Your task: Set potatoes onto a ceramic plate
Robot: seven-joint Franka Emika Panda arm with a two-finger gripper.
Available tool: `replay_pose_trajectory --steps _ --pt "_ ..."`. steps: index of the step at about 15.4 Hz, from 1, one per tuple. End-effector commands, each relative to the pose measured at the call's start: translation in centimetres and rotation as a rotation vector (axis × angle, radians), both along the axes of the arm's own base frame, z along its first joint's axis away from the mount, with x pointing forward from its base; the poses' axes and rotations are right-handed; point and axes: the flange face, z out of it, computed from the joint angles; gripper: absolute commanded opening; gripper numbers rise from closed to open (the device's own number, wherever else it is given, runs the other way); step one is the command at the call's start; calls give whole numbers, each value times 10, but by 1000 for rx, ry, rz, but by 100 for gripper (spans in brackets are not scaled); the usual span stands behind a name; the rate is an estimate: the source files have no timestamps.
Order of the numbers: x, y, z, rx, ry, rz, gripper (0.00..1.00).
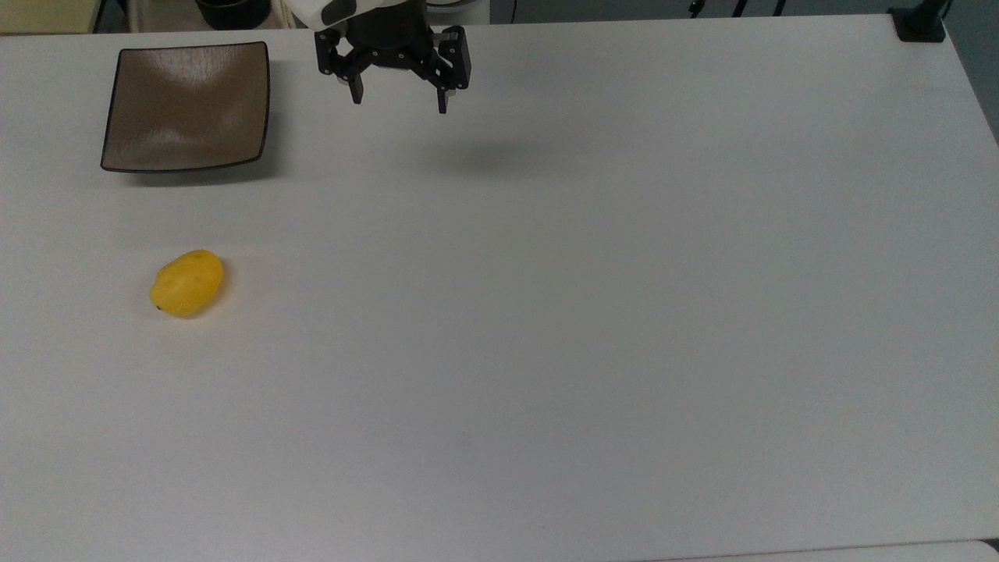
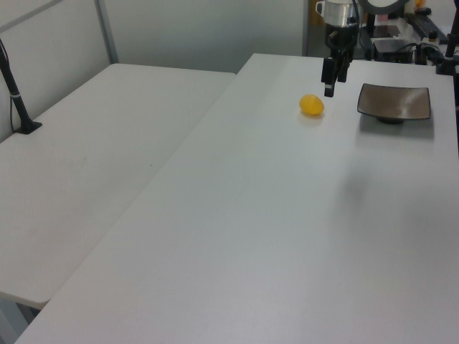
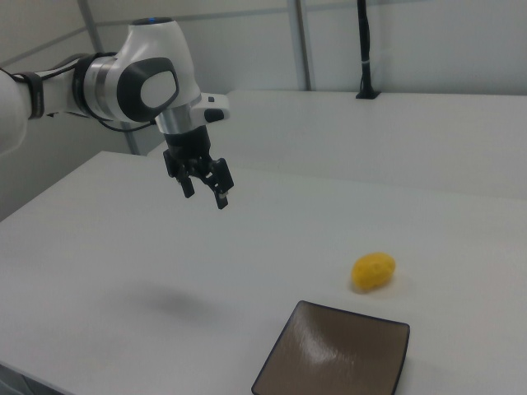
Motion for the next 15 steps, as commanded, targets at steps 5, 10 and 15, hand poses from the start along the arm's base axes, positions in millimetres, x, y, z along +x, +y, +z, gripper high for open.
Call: replay_pose_trajectory --steps 5,10,15 --pt "-11 -7 21 6 2 55 100" --pt "-18 -12 23 6 37 44 100" --pt "-17 -20 27 9 22 27 100"
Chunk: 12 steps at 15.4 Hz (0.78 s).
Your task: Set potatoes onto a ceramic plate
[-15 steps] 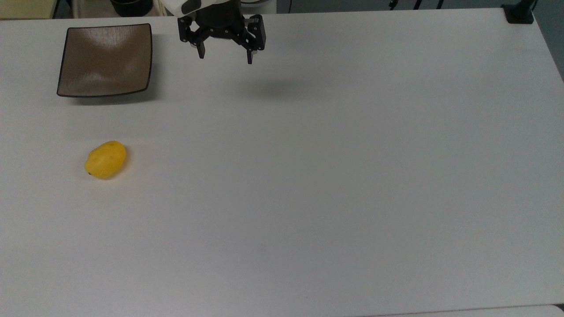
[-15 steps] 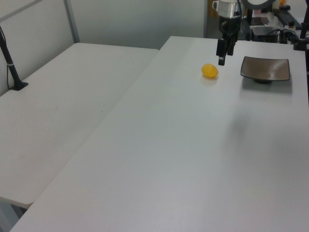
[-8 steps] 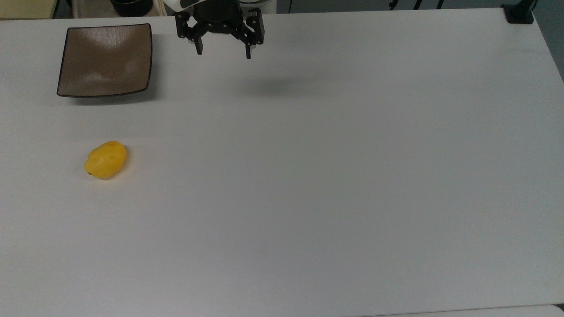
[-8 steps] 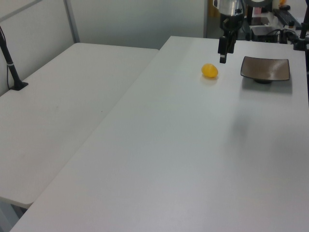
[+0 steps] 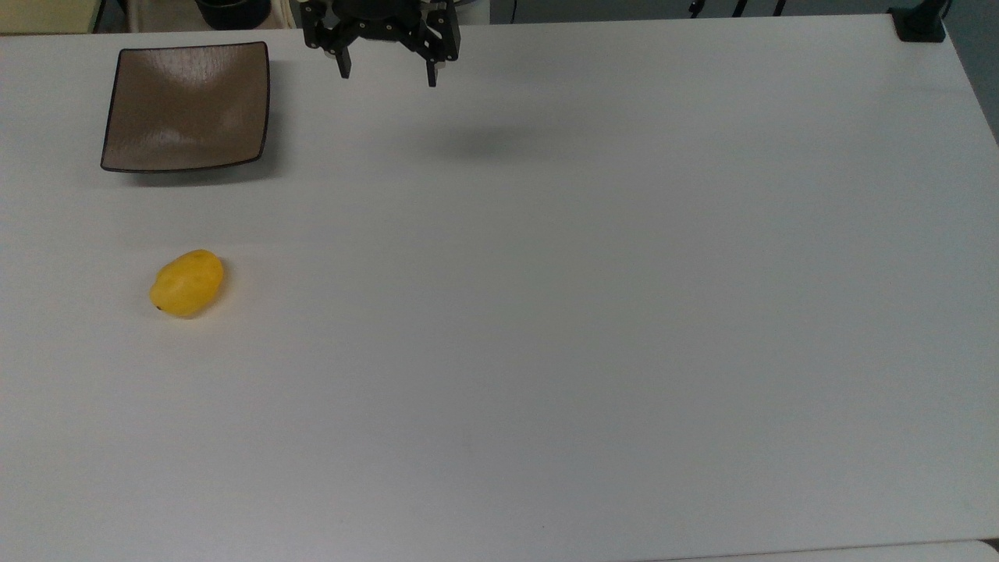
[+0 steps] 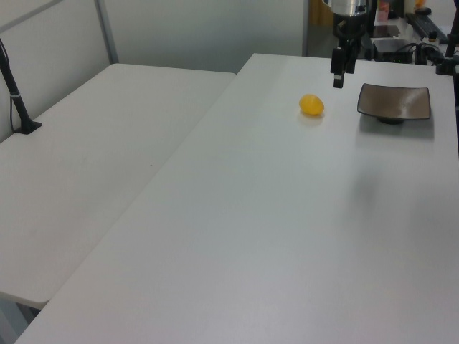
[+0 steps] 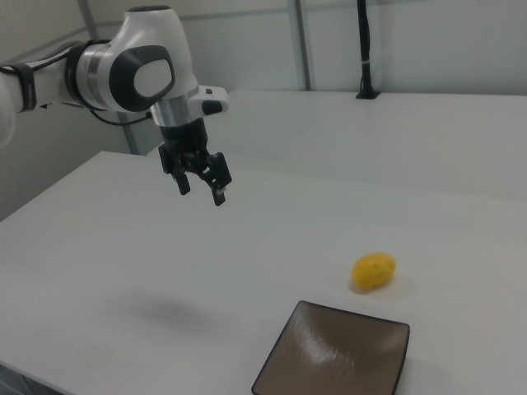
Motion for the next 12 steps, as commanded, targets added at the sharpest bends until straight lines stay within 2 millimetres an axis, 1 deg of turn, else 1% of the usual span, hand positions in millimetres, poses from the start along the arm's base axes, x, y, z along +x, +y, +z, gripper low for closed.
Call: replay_pose_trajectory --steps 1,3,4,6,8,12 --pt "-3 -14 7 12 -10 -5 100" --pt "0 -24 10 13 -35 -26 100" --pt "3 -34 12 13 -65 -53 100" --pt "10 -44 13 14 -118 -99 100" --pt "15 -60 13 12 -155 -130 100" --pt "28 -92 5 5 -225 -184 100"
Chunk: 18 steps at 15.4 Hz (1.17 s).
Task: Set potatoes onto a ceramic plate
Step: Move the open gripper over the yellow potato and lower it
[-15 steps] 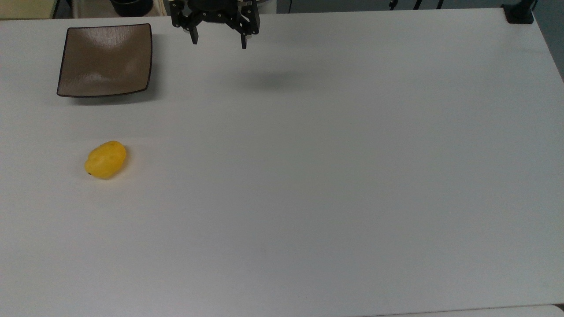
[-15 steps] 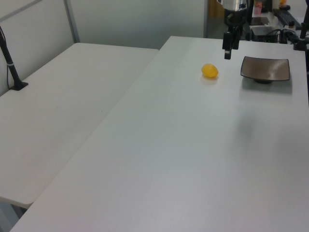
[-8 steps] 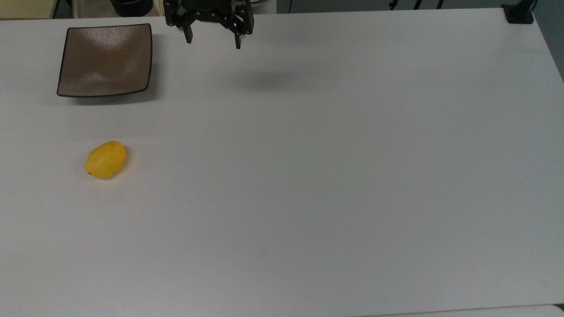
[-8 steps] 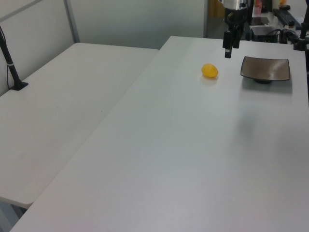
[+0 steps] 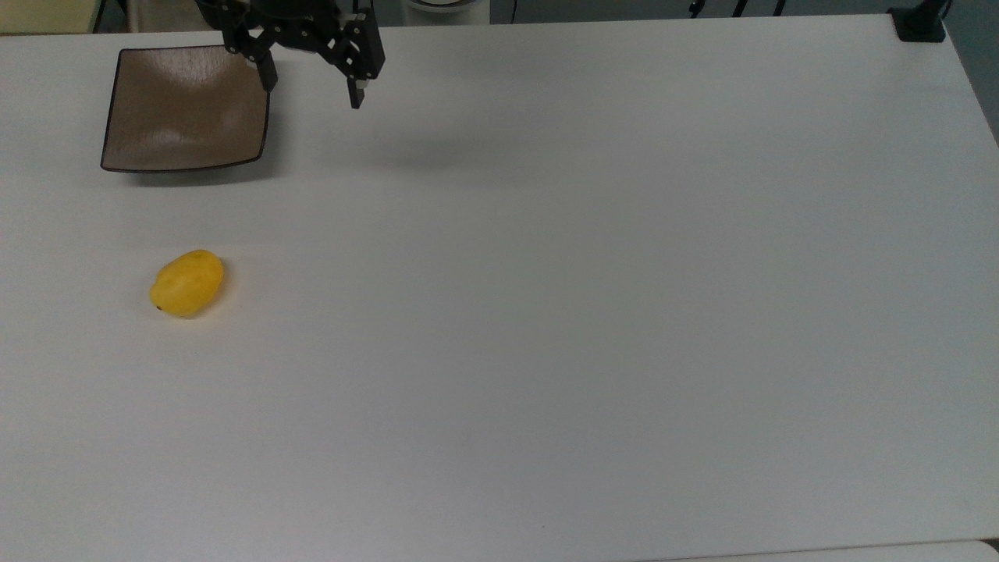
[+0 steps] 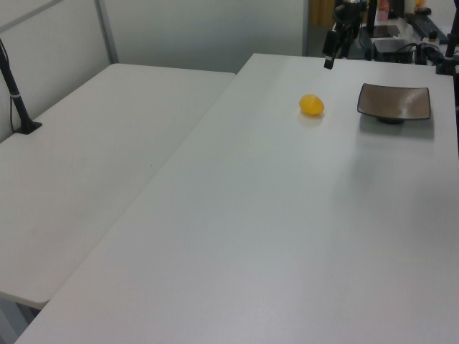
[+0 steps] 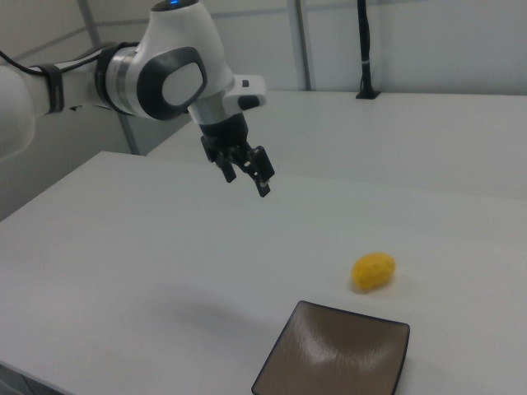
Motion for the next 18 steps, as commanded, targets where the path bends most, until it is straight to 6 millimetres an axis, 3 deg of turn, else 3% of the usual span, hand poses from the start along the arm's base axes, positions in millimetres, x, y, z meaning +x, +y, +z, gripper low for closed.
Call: replay_pose_trajectory --steps 1,7,12,16,18 --pt "13 -26 -13 4 -66 -60 100" --pt "34 -68 -42 -11 -134 -155 100" --pt "51 -84 -66 -15 -202 -231 100" --pt "93 -105 -88 -32 -210 -319 100" --pt "102 -117 -110 -69 -193 -366 100"
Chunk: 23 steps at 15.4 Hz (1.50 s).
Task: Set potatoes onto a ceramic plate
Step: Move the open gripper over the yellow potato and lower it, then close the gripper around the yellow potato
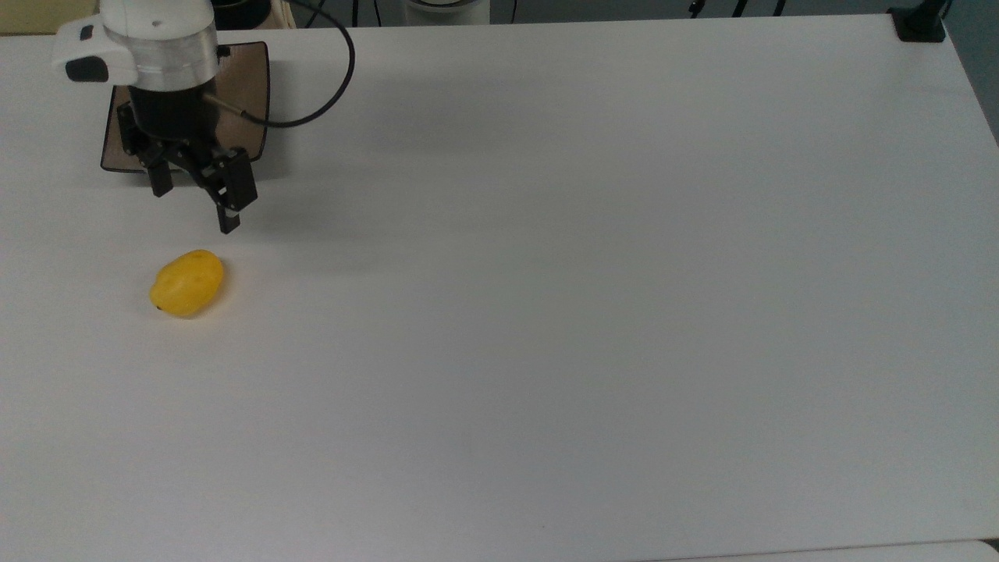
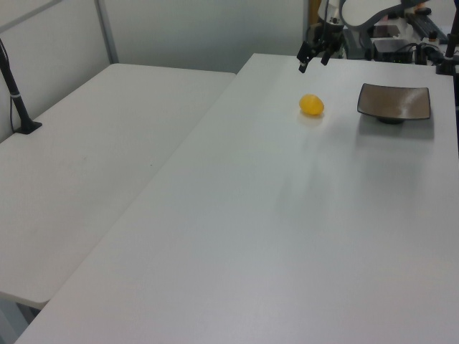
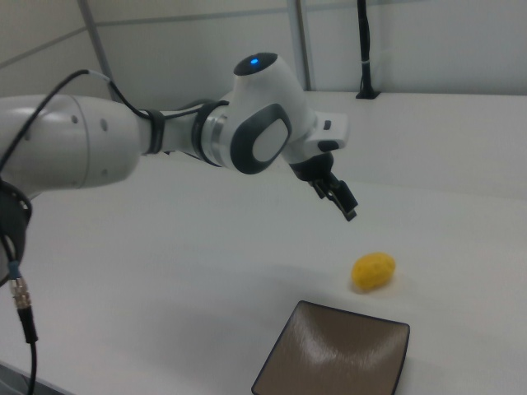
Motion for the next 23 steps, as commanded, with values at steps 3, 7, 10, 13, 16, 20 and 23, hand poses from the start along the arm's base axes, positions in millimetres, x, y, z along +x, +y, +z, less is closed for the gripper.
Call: replay_pose_trajectory --steps 3,7,10,13,16,20,23 --pt "33 -20 -53 -40 34 -75 100" --pt "42 -38 -75 -70 54 -106 100" --pt "43 -48 -84 -87 62 -119 100" --pt "43 -51 -91 -111 78 -109 100" --pt "42 -55 -102 -110 94 -112 100" --pt "43 -52 -122 -104 120 -105 100" --pt "43 -52 -124 -136 129 -86 100"
